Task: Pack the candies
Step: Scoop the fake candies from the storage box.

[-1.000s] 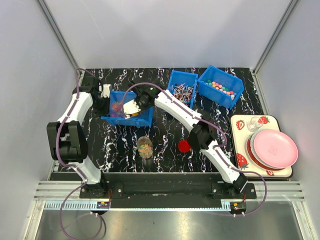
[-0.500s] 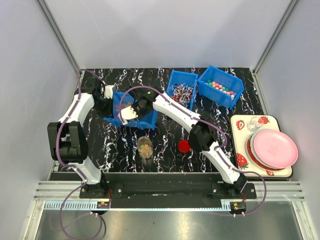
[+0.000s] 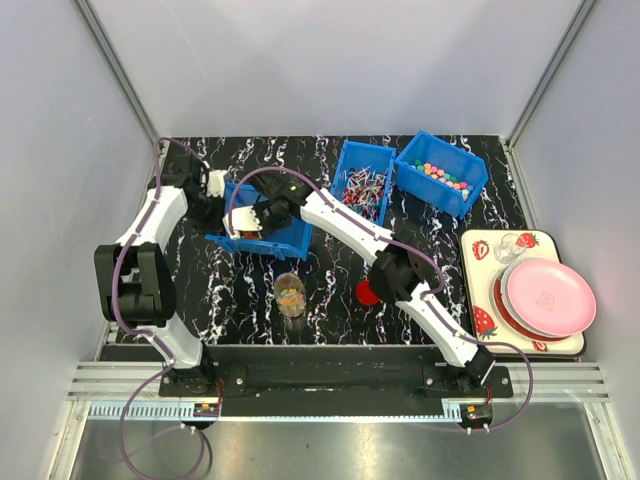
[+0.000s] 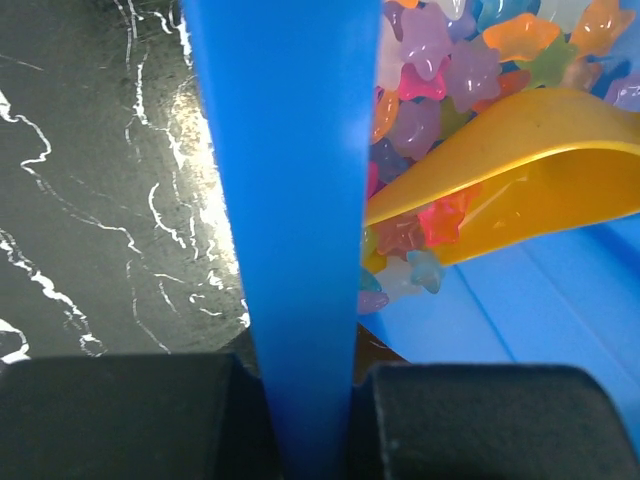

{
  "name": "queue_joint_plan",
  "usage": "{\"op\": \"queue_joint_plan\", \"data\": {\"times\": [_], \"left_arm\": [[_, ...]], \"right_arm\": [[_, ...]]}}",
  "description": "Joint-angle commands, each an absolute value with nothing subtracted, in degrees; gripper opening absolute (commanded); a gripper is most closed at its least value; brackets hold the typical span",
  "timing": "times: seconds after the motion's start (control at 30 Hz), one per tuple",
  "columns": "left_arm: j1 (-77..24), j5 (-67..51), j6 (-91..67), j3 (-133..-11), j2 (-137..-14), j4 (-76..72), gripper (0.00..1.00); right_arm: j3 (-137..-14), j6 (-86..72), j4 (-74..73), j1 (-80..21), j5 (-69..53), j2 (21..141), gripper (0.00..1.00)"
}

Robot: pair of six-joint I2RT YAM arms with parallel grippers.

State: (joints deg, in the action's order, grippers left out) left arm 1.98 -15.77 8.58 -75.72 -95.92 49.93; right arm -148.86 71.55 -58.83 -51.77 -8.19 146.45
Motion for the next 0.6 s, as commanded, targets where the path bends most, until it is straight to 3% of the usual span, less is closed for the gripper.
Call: {"op": "queue_joint_plan", "data": {"times": [0.0,0.57], "left_arm": [[1.23,-26.37,8.70,-77.78,-91.32,47.72,0.00],[2.02,-25.58,8.44,-77.70,-91.85,47.73,0.00]], "right_arm": [[-148.01,62.68,-51.26,-52.38,-14.41,147.83,0.00],[-146.86,46.50,-44.91,-48.25,-24.25,142.39,0.00]]}}
